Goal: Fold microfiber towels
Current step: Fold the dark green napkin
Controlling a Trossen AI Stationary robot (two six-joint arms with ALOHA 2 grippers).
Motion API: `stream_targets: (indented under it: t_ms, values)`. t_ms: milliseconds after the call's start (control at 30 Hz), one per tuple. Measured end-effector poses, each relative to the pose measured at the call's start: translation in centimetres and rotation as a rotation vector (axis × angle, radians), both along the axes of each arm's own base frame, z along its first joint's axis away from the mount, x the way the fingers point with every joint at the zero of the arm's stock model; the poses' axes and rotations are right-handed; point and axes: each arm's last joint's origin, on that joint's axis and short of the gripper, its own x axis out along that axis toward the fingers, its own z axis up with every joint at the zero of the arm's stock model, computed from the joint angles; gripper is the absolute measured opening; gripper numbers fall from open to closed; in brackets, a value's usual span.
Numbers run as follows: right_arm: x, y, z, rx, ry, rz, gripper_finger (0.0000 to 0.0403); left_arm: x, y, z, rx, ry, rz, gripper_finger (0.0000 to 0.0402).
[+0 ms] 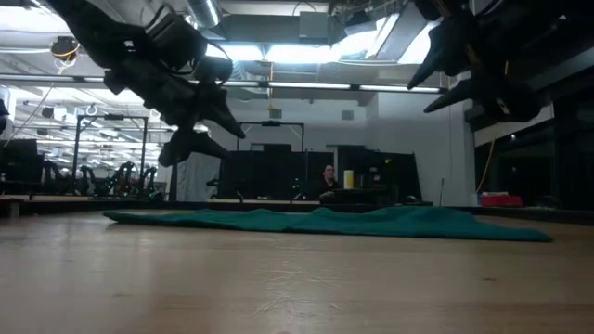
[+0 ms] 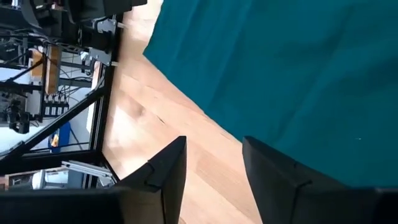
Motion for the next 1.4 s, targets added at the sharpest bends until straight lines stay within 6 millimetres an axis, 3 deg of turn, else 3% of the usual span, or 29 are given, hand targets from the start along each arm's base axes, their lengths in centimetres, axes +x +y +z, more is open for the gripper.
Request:
stream_targets:
  t_ms: [333,533,800,1400]
  values:
    - [-3.0,1.1,-1.4,0.054,0.261,-0.047,0.0175,-0.3,1.2,0.3,0.019,-0.039,0.002,0.018]
    - [-3.5,2.1,-1.4,0.097,0.24,-0.096,0.0177,-0.7,2.4,0.5,0.03,-0.072,-0.002,0.018]
    - [-1.6,2.4,-0.5,0.092,0.026,-0.135,0.0155,-1.0,3.1,0.7,0.035,-0.097,-0.006,0.018]
    - [0.1,1.9,-0.5,0.087,-0.053,-0.168,0.0164,-0.9,3.3,1.2,0.05,-0.147,-0.008,0.018]
